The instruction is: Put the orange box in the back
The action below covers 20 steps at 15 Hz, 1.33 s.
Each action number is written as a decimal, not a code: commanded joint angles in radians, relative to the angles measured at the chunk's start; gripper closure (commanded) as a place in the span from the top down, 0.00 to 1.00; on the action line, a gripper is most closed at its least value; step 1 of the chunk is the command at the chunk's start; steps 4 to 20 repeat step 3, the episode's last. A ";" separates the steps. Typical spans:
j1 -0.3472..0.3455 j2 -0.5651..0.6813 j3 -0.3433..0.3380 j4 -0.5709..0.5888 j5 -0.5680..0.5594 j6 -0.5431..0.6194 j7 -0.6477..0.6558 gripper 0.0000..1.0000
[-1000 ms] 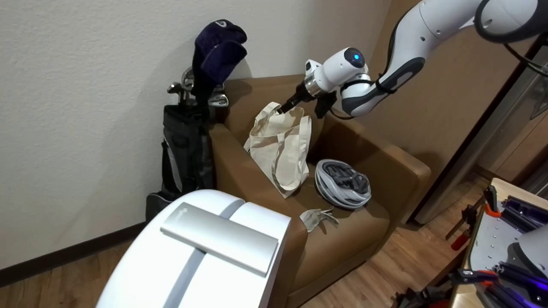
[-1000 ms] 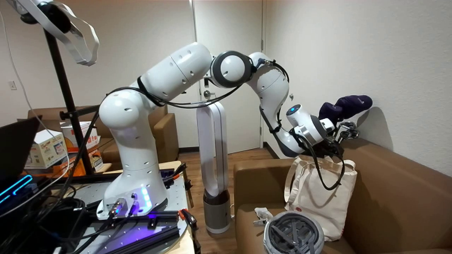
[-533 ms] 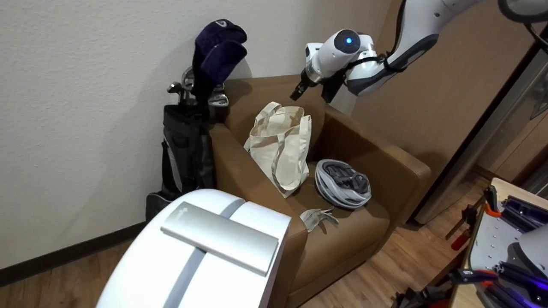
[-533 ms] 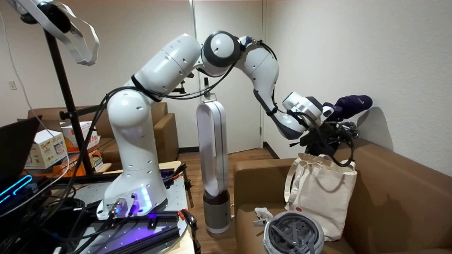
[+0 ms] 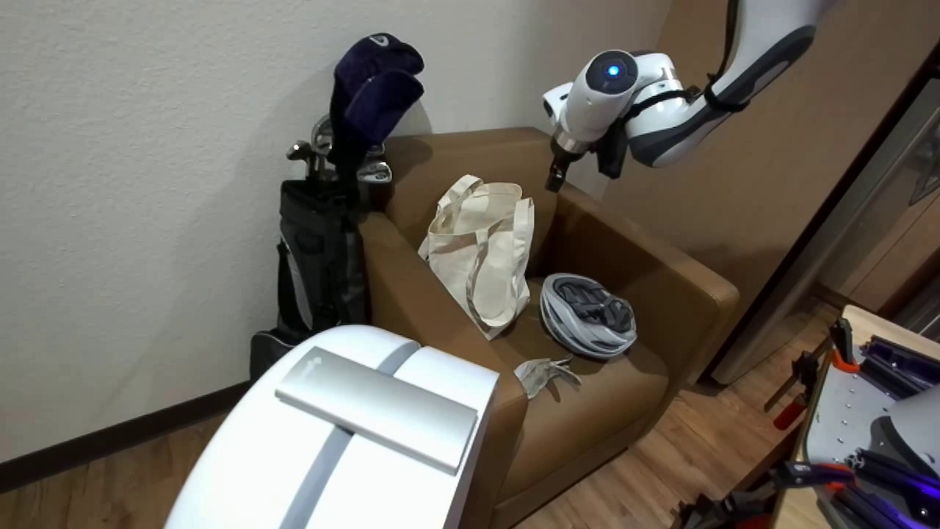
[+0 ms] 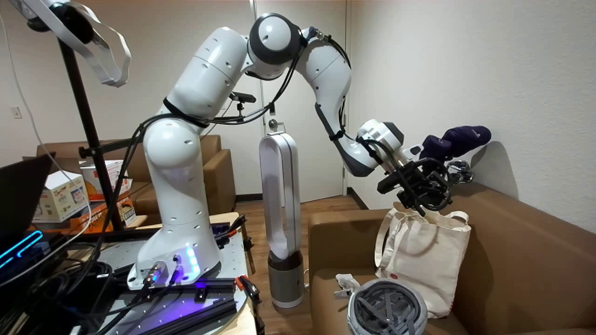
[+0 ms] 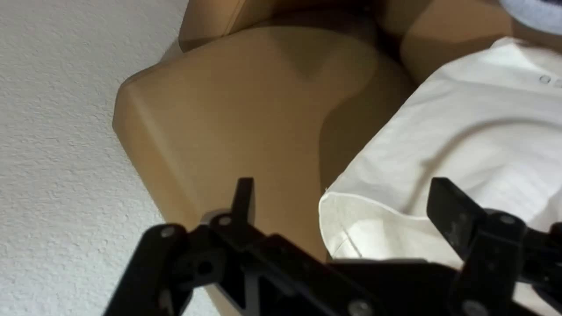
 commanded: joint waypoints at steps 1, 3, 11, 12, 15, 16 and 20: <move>-0.005 -0.022 0.004 -0.035 0.015 -0.002 -0.059 1.00; -0.007 -0.035 0.004 -0.053 0.020 -0.001 -0.074 1.00; -0.007 -0.035 0.004 -0.053 0.020 -0.001 -0.074 1.00; -0.007 -0.035 0.004 -0.053 0.020 -0.001 -0.074 1.00; -0.007 -0.035 0.004 -0.053 0.020 -0.001 -0.074 1.00; -0.007 -0.035 0.004 -0.053 0.020 -0.001 -0.074 1.00; -0.007 -0.035 0.004 -0.053 0.020 -0.001 -0.074 1.00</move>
